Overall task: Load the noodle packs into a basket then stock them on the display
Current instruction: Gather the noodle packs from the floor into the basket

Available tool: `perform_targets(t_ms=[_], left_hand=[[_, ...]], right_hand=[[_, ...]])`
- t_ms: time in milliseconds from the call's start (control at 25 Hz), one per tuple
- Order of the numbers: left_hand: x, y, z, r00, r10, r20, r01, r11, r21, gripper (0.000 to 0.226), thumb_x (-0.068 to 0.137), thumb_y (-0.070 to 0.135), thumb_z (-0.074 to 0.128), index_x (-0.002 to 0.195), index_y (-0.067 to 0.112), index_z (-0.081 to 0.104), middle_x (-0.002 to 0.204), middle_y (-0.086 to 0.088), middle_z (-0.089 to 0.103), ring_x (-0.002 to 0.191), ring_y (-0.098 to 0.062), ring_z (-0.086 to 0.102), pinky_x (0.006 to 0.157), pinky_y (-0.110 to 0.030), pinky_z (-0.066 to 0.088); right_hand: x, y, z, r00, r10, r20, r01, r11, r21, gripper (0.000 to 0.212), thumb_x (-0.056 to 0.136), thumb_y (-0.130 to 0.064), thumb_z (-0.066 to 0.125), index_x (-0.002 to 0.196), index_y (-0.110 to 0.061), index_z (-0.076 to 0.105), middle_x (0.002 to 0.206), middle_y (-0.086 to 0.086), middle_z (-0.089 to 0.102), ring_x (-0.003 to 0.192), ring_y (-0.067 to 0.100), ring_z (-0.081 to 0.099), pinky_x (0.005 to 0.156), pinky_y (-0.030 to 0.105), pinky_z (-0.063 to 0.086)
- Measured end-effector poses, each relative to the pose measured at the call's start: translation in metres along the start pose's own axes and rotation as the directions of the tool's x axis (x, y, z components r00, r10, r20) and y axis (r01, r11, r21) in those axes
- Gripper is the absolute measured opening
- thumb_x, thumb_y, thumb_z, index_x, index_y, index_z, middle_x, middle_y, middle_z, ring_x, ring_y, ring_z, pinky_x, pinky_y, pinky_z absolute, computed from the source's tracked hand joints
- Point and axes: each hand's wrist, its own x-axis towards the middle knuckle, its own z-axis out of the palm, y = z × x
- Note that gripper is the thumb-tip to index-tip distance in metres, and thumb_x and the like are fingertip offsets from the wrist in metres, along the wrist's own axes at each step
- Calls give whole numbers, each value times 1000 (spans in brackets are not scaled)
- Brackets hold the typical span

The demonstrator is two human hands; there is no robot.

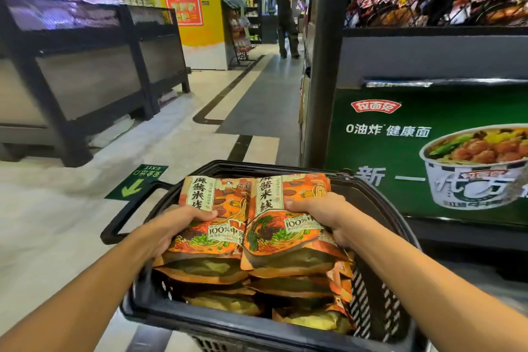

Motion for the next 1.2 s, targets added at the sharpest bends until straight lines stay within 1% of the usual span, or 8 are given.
perform_targets(t_ms=[120, 280, 360, 480, 640, 800, 1000, 1200], left_hand=[[4, 3, 7, 999, 41, 33, -44, 995, 95, 33, 86, 19, 76, 116, 8, 68, 96, -14, 78, 84, -33, 77, 81, -44, 60], [13, 8, 11, 999, 41, 25, -46, 974, 224, 36, 86, 20, 76, 120, 8, 67, 95, -10, 79, 84, -29, 76, 84, -41, 58], [18, 10, 9, 988, 103, -115, -62, 948, 312, 68, 81, 27, 83, 137, 6, 51, 111, -12, 74, 98, -31, 72, 89, -42, 56], [20, 2, 12, 907, 330, -260, -71, 731, 679, 107, 84, 53, 73, 160, 22, 5, 157, -18, 34, 142, -39, 37, 114, -53, 36], [24, -17, 23, 950, 299, -86, -119, 605, 787, 66, 101, 66, 25, 159, 43, 6, 167, -12, -21, 155, -35, -11, 123, -57, 5], [34, -24, 18, 986, 161, 40, -139, 674, 726, 71, 94, 79, 19, 157, 50, 6, 170, -5, -4, 156, -29, -5, 124, -54, 0], [33, -21, 11, 974, 222, -48, -122, 688, 715, 68, 96, 74, 29, 157, 47, 18, 164, -10, 24, 145, -33, 36, 120, -48, 26], [26, -21, 18, 951, 306, -51, -148, 591, 793, 55, 107, 53, 17, 160, 36, 20, 169, -8, 9, 155, -29, 11, 124, -48, 15]], right_hand=[[-13, 6, 2, 992, -20, -126, 6, 994, -107, 126, 65, -35, 96, 151, -8, 8, 112, 14, 58, 95, 31, 68, 74, 43, 60], [-3, 18, -8, 965, -121, -231, 34, 937, -348, 119, 70, -55, 86, 151, -6, 15, 140, 16, 51, 123, 35, 58, 104, 51, 49], [-1, 24, -11, 949, -176, -262, 33, 881, -472, 117, 69, -65, 82, 152, -9, 21, 148, 17, 46, 132, 37, 50, 109, 52, 44], [-5, 28, -9, 921, -322, -220, 127, 781, -611, 94, 85, -60, 69, 158, -26, 21, 161, 14, 27, 145, 37, 34, 118, 54, 32], [5, 31, 6, 916, -395, 66, 293, 548, -784, 51, 110, -40, 28, 157, -21, 33, 166, 1, 22, 153, 33, 13, 126, 48, 7], [11, 44, 7, 951, -293, 101, 256, 557, -790, 64, 104, -60, 24, 161, -32, 20, 170, 8, 8, 156, 34, -1, 126, 52, 2], [10, 31, 2, 965, -237, 108, 227, 557, -799, 69, 99, -67, 34, 160, -37, 21, 170, 6, 9, 157, 30, 3, 126, 55, 7], [10, 35, -4, 960, -258, 107, 234, 534, -813, 70, 98, -71, 29, 159, -37, 21, 170, 5, 14, 157, 30, 8, 125, 56, 11]])
